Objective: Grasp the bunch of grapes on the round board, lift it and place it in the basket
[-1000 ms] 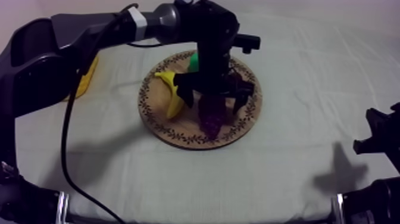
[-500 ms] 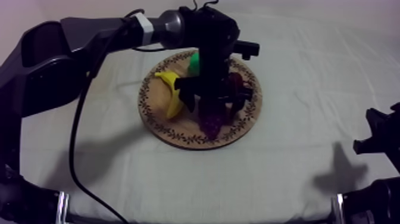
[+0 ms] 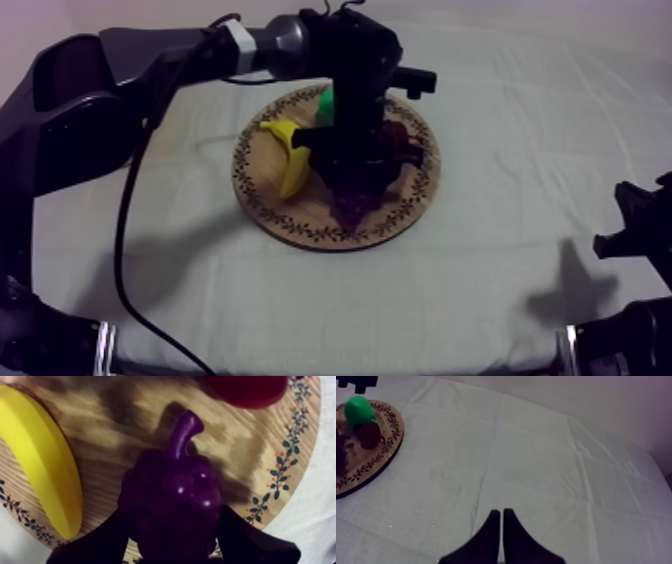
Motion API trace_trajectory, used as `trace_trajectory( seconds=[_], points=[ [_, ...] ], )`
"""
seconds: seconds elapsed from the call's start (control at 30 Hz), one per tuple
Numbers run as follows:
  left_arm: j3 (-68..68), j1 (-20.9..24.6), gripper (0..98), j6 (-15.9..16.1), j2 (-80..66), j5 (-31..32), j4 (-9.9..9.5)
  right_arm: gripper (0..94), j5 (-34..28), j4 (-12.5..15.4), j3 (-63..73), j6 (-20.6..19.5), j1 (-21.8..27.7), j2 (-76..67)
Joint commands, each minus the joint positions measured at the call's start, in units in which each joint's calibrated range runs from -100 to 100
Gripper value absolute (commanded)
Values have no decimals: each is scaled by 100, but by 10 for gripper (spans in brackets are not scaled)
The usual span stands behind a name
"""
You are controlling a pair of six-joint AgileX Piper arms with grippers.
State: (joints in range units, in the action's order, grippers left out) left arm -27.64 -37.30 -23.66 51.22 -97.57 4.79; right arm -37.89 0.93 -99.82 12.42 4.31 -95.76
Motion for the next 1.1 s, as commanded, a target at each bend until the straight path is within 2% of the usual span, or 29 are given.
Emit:
trace_trajectory(
  seconds=[0.0,0.7,1.07],
  points=[
    [15,-3,554,12,-86,1,-14,3,-2,2,4,1,-2,0],
    [27,98,561,252,-1948,-215,-58,3,-2,2,4,1,-2,0],
    [520,603,560,428,-2268,-206,-209,3,-2,2,4,1,-2,0]
  ],
)
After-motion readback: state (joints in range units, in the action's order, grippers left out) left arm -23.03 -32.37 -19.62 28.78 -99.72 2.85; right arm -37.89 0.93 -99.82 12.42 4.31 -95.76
